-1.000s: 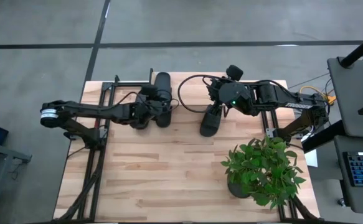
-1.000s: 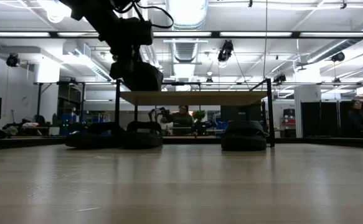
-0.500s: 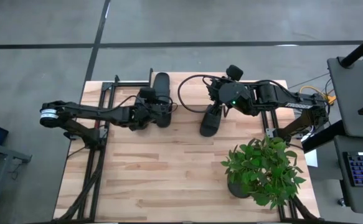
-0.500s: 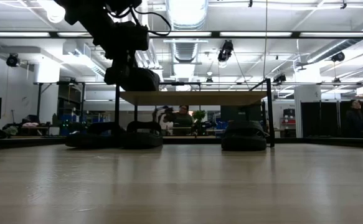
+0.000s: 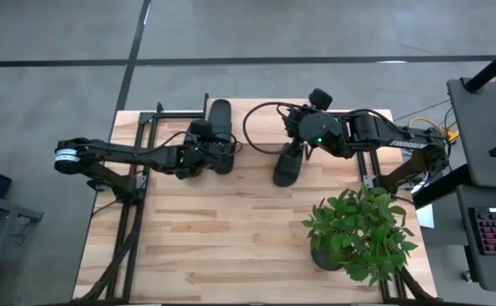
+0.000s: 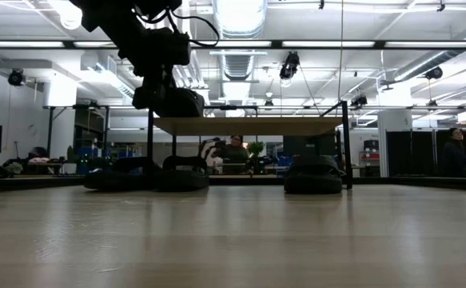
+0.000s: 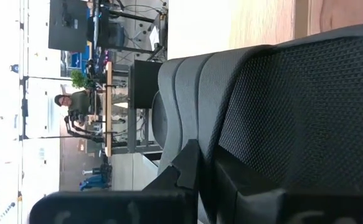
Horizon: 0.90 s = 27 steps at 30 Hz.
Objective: Pick and place slides into the shelf
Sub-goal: Put the black slipper on the shelf
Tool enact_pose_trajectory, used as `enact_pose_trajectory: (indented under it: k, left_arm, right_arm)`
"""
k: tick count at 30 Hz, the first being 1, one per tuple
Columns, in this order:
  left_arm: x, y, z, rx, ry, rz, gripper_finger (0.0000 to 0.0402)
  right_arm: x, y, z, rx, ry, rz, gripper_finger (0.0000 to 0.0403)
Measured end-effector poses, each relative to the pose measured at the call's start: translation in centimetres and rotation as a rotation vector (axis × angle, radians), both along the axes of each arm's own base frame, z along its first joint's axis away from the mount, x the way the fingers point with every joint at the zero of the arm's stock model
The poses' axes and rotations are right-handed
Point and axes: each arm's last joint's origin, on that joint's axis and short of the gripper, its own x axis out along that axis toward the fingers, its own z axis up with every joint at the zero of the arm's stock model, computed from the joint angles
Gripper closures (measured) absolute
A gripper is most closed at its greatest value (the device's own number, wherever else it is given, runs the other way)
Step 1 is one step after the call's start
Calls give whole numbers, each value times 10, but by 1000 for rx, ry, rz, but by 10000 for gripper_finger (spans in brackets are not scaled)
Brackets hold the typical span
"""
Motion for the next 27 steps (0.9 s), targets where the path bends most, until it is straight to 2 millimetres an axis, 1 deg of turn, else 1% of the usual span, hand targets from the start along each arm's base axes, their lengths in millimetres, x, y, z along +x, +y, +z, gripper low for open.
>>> enact_pose_trajectory:
  k: [4,12,18,23,27]
  left_arm:
    - [-1,0,1,-1,-5,-1,376]
    - [-7,-1,9,-4,-24,-8,296]
    - [-16,-2,17,-28,-38,-35,249]
    - [-22,-5,21,-121,-82,-99,228]
    - [-28,-6,24,-136,-91,-98,223]
  right_arm:
    - [0,0,0,0,0,0,297]
    - [0,0,0,0,1,0,296]
    - [0,0,0,0,1,0,294]
    - [0,0,0,0,1,0,298]
    - [0,0,0,0,1,0,296]
